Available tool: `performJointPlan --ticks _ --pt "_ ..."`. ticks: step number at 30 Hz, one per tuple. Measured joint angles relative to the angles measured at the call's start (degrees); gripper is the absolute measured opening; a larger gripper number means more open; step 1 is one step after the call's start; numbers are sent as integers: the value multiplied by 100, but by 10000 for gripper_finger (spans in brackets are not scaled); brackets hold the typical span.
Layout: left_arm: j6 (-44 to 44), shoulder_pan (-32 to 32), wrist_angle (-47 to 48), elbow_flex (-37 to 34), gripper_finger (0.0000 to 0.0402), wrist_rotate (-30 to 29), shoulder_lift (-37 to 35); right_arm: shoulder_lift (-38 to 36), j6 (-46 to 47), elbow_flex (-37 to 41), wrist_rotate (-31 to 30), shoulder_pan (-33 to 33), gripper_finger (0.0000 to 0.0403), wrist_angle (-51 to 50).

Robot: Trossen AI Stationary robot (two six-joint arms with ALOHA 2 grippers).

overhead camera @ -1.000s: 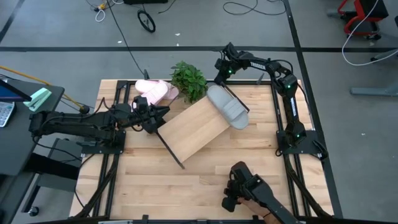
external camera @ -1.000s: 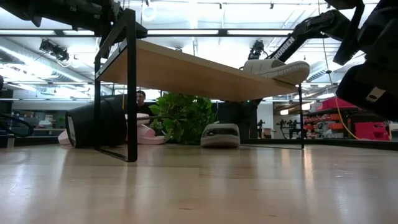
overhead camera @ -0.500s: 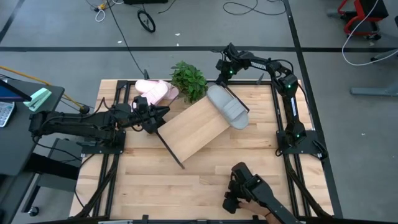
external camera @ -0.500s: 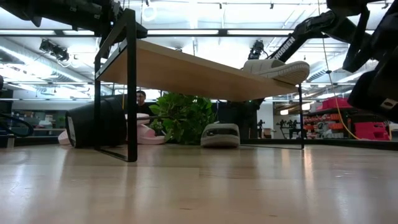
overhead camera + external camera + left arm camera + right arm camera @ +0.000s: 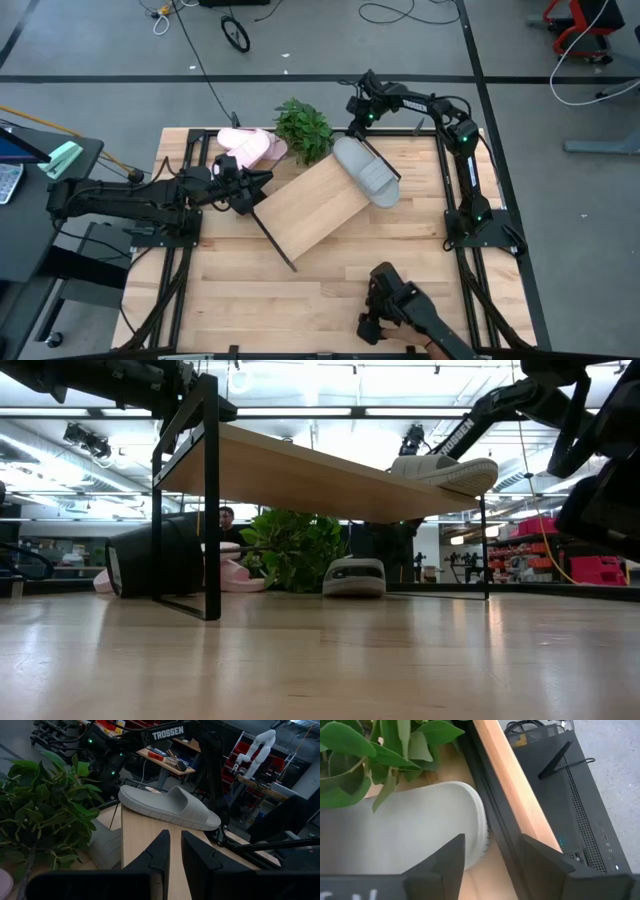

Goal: Pick and place slides into the shelf
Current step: Put the gray slides on the shelf

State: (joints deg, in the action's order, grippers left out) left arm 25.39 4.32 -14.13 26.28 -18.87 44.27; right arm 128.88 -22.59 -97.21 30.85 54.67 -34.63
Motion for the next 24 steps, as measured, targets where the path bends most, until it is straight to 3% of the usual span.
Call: performJointPlan --ticks 19,21,24 --pt "-4 0 2 0 53 0 0 151 -138 92 -94 -154 168 226" --pt "-5 0 2 0 52 0 0 153 -140 92 -121 -154 154 238" --pt "-10 0 2 0 53 0 0 160 -192 94 -150 -152 98 235"
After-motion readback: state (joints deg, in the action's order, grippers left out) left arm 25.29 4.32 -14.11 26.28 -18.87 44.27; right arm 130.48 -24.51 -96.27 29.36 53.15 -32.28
